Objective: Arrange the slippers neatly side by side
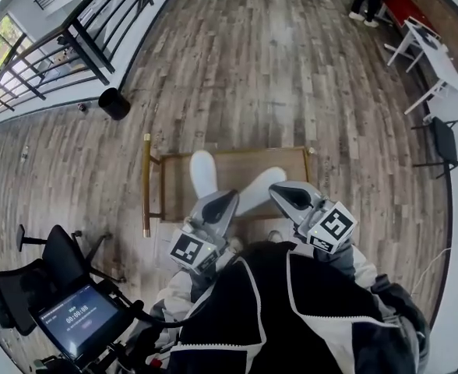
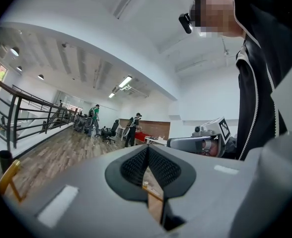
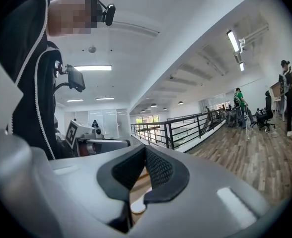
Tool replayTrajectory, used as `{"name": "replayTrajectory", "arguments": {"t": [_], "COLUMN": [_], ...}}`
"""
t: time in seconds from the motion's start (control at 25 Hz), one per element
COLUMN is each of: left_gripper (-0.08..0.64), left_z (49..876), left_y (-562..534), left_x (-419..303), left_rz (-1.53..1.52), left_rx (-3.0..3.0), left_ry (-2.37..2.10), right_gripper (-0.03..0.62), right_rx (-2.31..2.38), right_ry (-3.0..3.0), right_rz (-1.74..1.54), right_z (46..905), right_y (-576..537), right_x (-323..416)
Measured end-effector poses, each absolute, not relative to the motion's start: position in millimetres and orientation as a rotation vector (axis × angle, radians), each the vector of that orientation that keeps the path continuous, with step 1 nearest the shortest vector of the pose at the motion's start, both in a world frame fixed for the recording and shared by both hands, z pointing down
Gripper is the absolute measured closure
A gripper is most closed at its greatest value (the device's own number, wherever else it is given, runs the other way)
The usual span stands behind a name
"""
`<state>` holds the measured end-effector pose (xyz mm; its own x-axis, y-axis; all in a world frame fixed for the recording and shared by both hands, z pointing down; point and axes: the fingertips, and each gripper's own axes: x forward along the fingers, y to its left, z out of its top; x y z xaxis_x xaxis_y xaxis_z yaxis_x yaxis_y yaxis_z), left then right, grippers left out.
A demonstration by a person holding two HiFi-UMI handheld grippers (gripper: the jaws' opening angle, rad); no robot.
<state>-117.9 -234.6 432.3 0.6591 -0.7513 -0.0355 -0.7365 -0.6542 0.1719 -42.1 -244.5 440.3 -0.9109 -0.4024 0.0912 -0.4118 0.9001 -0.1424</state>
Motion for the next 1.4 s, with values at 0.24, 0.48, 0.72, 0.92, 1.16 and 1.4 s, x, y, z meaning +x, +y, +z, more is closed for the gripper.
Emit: {"name": "replayTrajectory", "arguments": {"t": [0.24,0.48,0.72,0.92,1.16,1.4], "left_gripper": [0.541,0.532,0.445,0.328,0.296,0.298], "left_z": [467,542,610,685,754,780], "left_y": [-243,-253,-277,-294,-312,-313], "left_x": [-127,-141,-169,-196,-218,-226], "left_rz": [-0.059,0.138,0.346,0.519,0.618,0.666], "left_rx": [2.642,2.498,2.32,2.108,1.914,1.849], "left_ry": [-1.318,-1.404,-1.432,-1.448,-1.436,-1.431], "right_gripper": [0.572,0.572,0.574,0.574,0.588,0.588], "right_rx": [0.578,0.573,0.606,0.657,0.757,0.828], "right_ry": [-3.027,-3.024,-3.011,-2.994,-2.962,-2.924], "right_rz": [0.239,0.233,0.225,0.205,0.209,0.194], "right_z": [436,451,448,447,451,449], "right_y": [-240,-226,-225,-226,-234,-214], "right_x": [-35,-13,-3,9,23,31]}}
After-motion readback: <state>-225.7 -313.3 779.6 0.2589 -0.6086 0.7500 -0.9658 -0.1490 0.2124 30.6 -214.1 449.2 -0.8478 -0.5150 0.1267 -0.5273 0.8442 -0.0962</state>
